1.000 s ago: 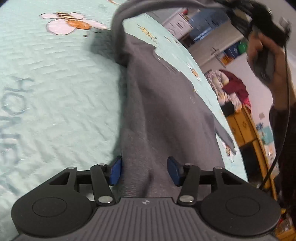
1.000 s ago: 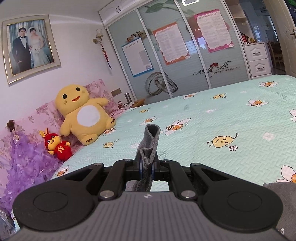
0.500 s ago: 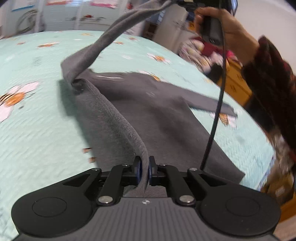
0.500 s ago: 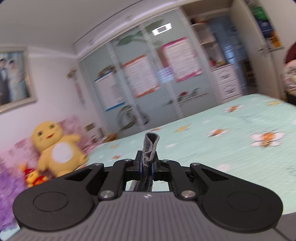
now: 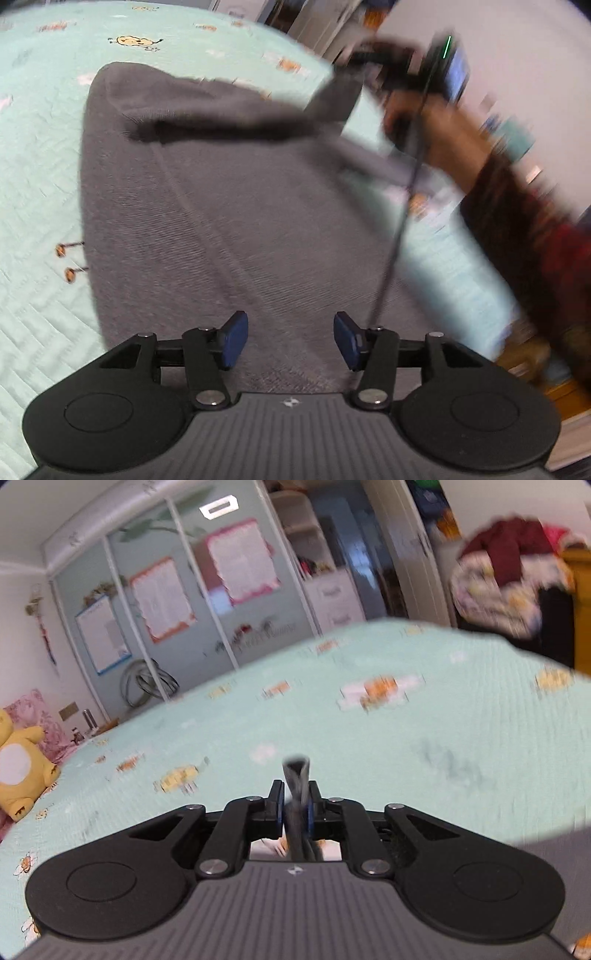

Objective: Fold clothes

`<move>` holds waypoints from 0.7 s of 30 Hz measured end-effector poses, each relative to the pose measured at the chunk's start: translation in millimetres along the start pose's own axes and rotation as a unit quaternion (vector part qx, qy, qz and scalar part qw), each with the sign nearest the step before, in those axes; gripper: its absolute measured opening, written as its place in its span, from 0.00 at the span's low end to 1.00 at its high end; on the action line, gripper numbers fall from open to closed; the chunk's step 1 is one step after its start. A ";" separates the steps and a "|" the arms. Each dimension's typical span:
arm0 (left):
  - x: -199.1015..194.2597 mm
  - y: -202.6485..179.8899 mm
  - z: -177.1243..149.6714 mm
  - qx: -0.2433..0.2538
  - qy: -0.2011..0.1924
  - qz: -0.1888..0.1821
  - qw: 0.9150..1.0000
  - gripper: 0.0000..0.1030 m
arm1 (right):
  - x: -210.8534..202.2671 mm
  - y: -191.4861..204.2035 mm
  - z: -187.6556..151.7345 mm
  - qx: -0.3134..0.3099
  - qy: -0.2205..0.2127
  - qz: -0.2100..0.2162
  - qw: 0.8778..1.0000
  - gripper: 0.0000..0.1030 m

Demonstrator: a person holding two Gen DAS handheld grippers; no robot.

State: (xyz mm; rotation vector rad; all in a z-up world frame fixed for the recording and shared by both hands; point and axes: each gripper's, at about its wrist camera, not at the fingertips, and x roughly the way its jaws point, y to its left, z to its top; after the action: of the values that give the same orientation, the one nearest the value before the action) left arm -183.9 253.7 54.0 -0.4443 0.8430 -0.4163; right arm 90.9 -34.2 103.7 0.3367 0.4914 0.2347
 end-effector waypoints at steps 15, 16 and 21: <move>-66.7 37.6 -41.0 -0.037 -0.082 0.068 0.994 0.60 | -119.8 -42.1 -115.1 0.087 0.127 0.064 0.986 0.66; -67.5 32.5 -45.5 -0.019 -0.079 0.069 0.994 0.60 | -130.1 -30.0 -127.8 0.080 0.149 0.097 0.981 0.66; -58.0 8.2 -51.2 0.071 -0.081 0.083 0.991 0.60 | -170.9 33.5 -188.9 0.048 0.249 0.230 0.940 0.60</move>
State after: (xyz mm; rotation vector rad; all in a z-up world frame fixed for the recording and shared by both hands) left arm -257.1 279.8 55.3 -0.2701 0.6825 -0.2792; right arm -154.0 -5.7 31.4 0.4887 0.9260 0.7644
